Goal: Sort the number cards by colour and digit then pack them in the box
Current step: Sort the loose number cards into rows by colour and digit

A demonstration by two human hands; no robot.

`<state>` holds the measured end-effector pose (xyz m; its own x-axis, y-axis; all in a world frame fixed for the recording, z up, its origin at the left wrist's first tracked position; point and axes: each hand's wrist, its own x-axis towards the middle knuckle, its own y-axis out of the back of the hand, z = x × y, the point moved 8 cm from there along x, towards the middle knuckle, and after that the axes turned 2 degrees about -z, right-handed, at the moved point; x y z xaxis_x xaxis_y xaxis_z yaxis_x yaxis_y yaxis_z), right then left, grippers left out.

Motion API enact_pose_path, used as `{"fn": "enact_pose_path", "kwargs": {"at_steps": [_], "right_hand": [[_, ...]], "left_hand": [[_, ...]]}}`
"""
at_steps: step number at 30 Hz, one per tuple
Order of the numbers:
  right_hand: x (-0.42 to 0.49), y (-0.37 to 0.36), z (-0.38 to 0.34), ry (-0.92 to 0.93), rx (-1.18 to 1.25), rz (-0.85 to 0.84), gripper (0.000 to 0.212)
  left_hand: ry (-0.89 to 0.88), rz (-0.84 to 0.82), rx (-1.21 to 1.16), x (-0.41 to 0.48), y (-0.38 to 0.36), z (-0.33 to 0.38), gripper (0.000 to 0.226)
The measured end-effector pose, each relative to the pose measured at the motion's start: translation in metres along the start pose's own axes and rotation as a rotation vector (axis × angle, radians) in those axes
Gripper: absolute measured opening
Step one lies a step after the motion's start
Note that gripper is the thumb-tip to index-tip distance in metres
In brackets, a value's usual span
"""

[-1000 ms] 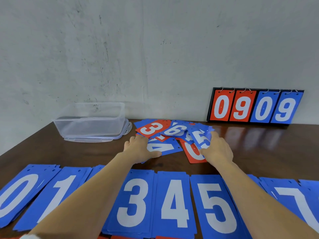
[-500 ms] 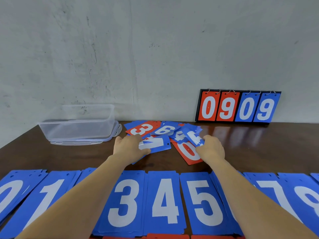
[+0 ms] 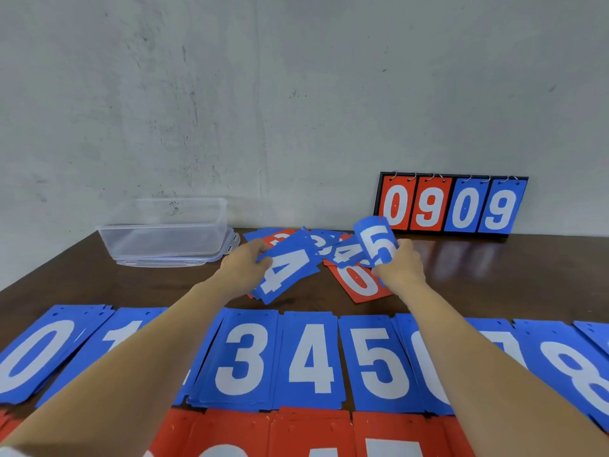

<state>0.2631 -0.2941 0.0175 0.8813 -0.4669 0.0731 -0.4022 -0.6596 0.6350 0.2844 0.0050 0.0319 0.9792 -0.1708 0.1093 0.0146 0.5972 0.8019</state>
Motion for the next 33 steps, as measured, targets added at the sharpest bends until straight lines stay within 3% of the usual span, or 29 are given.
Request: {"fn": "enact_pose_path", "kwargs": {"at_steps": [3,5,8,10,13,16,18,21,24,30,33], "right_hand": [[-0.006,0.01,-0.009,0.041,0.026,0.036,0.07],[-0.013,0.017,-0.017,0.072,0.026,0.065,0.07],[-0.022,0.025,-0.026,0.104,0.014,0.095,0.07],[-0.029,0.03,-0.033,0.134,0.007,0.111,0.067],[-0.042,0.033,-0.04,0.142,0.037,0.121,0.05],[-0.049,0.029,-0.035,0.119,0.157,0.056,0.023],[-0.053,0.026,-0.029,0.081,0.284,-0.031,0.016],[-0.069,0.027,-0.016,0.006,0.35,-0.166,0.022],[-0.086,0.037,-0.004,-0.028,0.342,-0.241,0.037],[-0.126,0.05,0.013,-0.095,0.208,-0.364,0.01],[-0.134,0.046,0.025,-0.121,0.203,-0.356,0.01]], "left_hand": [[-0.003,0.05,-0.079,-0.013,0.015,0.007,0.006],[0.005,0.075,-0.119,-0.019,0.024,0.005,0.019],[0.071,0.082,-0.174,-0.034,0.035,-0.004,0.014],[0.094,0.068,-0.233,-0.046,0.038,-0.007,0.022],[0.137,0.033,-0.388,-0.067,0.037,-0.007,0.023],[0.188,-0.079,-0.49,-0.083,0.019,-0.011,0.024],[0.206,-0.139,-0.511,-0.091,0.004,-0.012,0.032],[0.218,-0.194,-0.546,-0.1,-0.013,-0.01,0.046],[0.242,-0.214,-0.54,-0.108,-0.017,-0.009,0.038],[0.269,-0.241,-0.472,-0.125,-0.025,0.005,0.037],[0.277,-0.195,-0.417,-0.133,-0.027,0.014,0.031]]}}
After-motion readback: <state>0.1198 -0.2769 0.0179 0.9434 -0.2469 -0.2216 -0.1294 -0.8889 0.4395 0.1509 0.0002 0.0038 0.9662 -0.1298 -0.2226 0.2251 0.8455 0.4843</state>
